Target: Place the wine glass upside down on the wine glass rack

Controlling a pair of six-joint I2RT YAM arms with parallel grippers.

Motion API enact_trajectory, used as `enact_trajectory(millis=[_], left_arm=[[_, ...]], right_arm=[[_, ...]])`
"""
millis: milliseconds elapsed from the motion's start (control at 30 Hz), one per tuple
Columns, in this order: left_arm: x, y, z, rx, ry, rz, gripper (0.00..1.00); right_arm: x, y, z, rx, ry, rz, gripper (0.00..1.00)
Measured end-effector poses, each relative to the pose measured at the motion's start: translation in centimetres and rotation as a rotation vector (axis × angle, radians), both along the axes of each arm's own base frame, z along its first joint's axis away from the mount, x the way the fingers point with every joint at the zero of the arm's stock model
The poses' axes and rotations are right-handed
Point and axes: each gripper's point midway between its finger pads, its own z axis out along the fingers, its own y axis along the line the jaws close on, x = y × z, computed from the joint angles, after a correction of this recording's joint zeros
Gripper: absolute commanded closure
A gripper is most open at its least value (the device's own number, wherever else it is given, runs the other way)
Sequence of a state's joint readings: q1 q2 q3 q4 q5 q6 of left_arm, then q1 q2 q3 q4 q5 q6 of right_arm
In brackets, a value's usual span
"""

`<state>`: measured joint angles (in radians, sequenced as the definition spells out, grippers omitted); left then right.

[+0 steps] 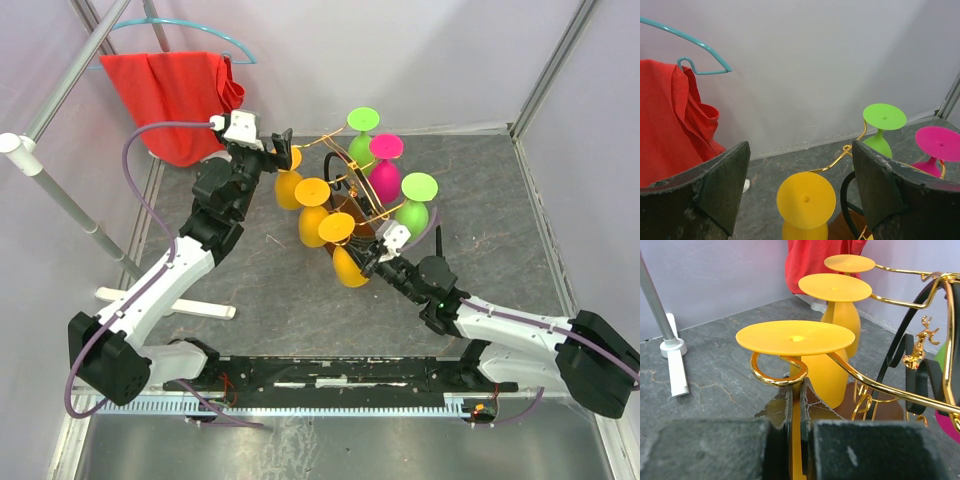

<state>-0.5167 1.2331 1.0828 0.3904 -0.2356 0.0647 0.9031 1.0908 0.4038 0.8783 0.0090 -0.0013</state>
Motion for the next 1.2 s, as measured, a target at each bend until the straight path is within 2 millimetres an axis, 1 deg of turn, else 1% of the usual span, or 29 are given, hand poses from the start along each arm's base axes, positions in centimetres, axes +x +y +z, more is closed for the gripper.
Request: enact_trajectory(millis=[267, 400, 467, 567, 667, 767, 800, 867, 967, 1067, 1133, 1200], left_arm=[[-0.1, 0.1, -0.3, 0.003, 0.004, 0.001, 0.12], [-0.1, 0.1, -0.3, 0.002, 0.004, 0.001, 0.12], [-0.1, 0.1, -0.3, 0.002, 0.004, 0.0, 0.12], [-0.1, 0.1, -0.3, 0.002, 0.004, 0.001, 0.12], [-0.3, 0.2, -0.5, 0.003, 0.005, 0.001, 0.12], [-0.4, 0.3, -0.5, 0.002, 0.006, 0.003, 0.11], [-0.4, 0.3, -0.5, 0.002, 0.005, 0.004, 0.11], [-0.4, 0.3, -0.5, 0.002, 0.005, 0.004, 0.11], [-0.4, 0.4, -0.5, 0.001, 0.005, 0.005, 0.11], [-0.4, 0.4, -0.5, 0.001, 0.005, 0.008, 0.11], [-0.4, 0.4, -0.5, 0.0, 0.005, 0.009, 0.11], [-0.4, 0.4, -0.5, 0.0, 0.005, 0.01, 0.11]], right_arm=[[-1.3, 1.3, -0.1, -0.023, 0.005, 0.077, 0.99], [-1.6, 1.4, -0.2, -0.035, 0.013, 0.088, 0.99], [-1.7, 1.3, -0.1, -0.038, 0.016, 0.086, 0.99], [-2.1, 0.6, 0.5, -0.031, 0.014, 0.074, 0.99], [-2.3, -0.6, 1.2, -0.014, 0.009, 0.041, 0.99], [-2.3, -1.8, 1.3, -0.005, 0.012, 0.0, 0.98], [-2.2, -2.1, 1.3, -0.004, 0.013, -0.012, 0.96], [-2.1, -2.5, 1.0, -0.007, 0.02, -0.031, 0.88], [-2.0, -2.8, 0.8, -0.011, 0.027, -0.046, 0.67], [-1.7, -3.1, 0.3, -0.03, 0.042, -0.07, 0.5], [-1.5, -3.3, -0.2, -0.042, 0.052, -0.084, 0.44], [-1.4, -3.5, -0.4, -0.052, 0.059, -0.097, 0.42]])
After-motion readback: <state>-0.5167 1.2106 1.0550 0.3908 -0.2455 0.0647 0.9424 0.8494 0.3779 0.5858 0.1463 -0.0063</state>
